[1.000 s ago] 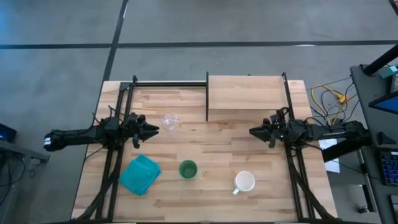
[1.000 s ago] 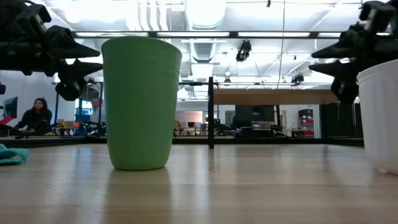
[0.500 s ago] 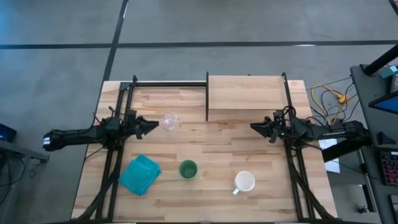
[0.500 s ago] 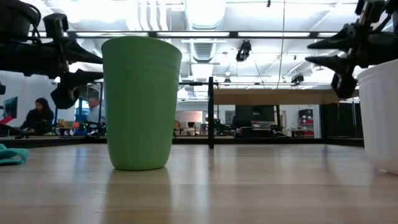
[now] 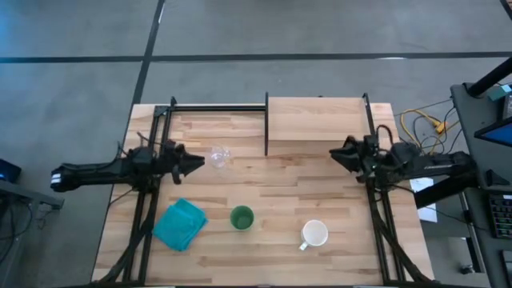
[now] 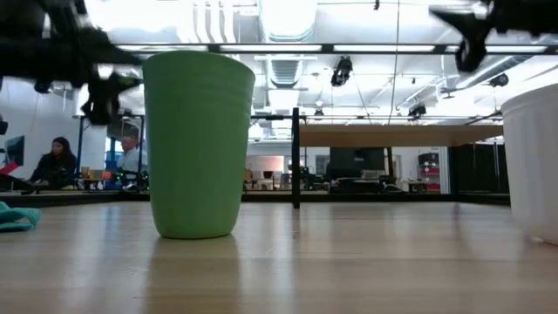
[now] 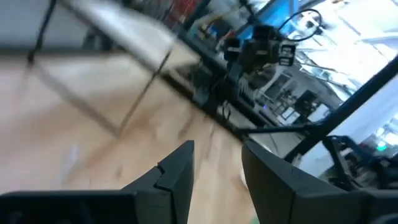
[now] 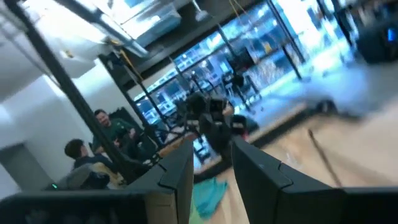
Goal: Stack small to large cups/mugs on shelf
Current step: Put the green cup on the shelf
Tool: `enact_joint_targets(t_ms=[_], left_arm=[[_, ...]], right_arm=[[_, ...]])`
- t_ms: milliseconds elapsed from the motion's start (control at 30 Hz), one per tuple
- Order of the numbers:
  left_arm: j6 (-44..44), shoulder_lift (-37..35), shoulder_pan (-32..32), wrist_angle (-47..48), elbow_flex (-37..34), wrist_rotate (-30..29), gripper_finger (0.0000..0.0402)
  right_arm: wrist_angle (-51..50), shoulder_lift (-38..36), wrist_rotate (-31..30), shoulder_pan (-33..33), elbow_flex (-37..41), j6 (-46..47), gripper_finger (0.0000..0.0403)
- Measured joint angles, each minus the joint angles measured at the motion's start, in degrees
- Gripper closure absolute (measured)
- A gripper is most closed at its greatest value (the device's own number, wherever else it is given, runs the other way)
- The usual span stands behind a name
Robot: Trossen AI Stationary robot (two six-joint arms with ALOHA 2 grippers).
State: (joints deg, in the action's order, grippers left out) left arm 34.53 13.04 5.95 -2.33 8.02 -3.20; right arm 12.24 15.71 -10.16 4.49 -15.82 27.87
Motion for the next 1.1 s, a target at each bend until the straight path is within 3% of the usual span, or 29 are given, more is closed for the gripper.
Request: enact_joint_targets(t_ms=[133,300,467,600,833,1100], left_arm=[[-12.0,3.7,0.0,1.9,8.8,-0.1,0.0281],[-20.4,10.5,0.0,15.5,22.1,-1.0,0.0281],[-28.8,18.6,0.0,29.5,34.9,-3.2,0.0281],[-30.4,24.8,0.0,35.0,43.3,-4.3,0.0281],[-30.8,33.0,0.0,35.6,54.2,-4.2,0.0281],[-32.2,35.6,0.0,35.8,58.3,-6.2,0.0281]], right_arm=[[-10.8,7.0,-0.1,0.0,-11.6,-8.2,0.0298],[-27.7,18.3,-0.2,0.0,-26.1,-12.8,0.0298],[-38.3,30.0,-0.2,0.0,-38.6,-19.0,0.0298],[-43.9,38.0,-0.2,0.0,-47.6,-27.6,0.0298],[-49.4,50.7,-0.2,0.1,-61.5,-36.0,0.0299],[-51.9,62.4,0.0,0.4,-73.7,-35.4,0.0316]])
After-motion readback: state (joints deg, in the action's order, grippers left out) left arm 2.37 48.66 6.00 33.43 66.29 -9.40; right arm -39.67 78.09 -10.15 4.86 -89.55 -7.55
